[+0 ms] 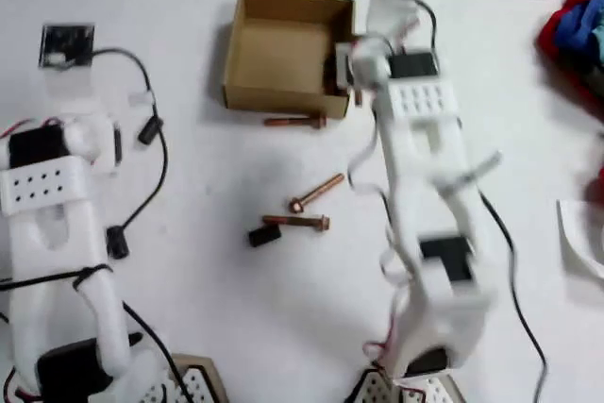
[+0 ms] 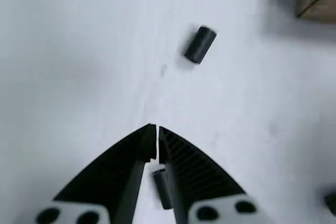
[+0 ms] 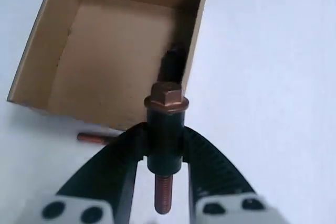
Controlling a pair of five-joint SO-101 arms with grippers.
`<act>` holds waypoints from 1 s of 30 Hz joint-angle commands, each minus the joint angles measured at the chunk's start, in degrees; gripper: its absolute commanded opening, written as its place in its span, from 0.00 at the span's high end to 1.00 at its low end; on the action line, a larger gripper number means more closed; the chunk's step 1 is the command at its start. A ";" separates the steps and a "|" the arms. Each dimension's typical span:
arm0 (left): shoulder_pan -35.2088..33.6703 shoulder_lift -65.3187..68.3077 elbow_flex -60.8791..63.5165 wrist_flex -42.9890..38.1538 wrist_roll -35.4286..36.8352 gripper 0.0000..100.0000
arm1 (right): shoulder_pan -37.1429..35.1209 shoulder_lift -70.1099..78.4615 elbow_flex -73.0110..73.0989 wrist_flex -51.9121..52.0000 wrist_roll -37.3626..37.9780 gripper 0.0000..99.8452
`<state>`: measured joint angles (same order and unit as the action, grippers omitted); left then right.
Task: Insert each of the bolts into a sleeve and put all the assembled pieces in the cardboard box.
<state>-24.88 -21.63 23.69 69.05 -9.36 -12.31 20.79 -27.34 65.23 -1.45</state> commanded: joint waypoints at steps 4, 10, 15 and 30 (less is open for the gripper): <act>-5.45 -0.70 10.24 -7.47 -1.76 0.97 | -4.79 34.77 -62.33 10.33 -1.49 0.98; -9.32 -0.79 17.54 -13.54 -1.76 0.97 | -4.62 40.75 -64.09 -0.92 -4.31 0.98; -10.99 -0.79 19.65 -15.65 -1.76 0.97 | -3.91 40.84 -55.38 -8.31 -5.80 0.98; -10.99 -0.79 19.91 -15.91 -1.32 0.97 | -3.30 41.45 -40.44 -13.58 -10.02 0.98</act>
<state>-35.52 -21.63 43.91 53.85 -10.77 -16.44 63.78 -67.87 53.27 -11.03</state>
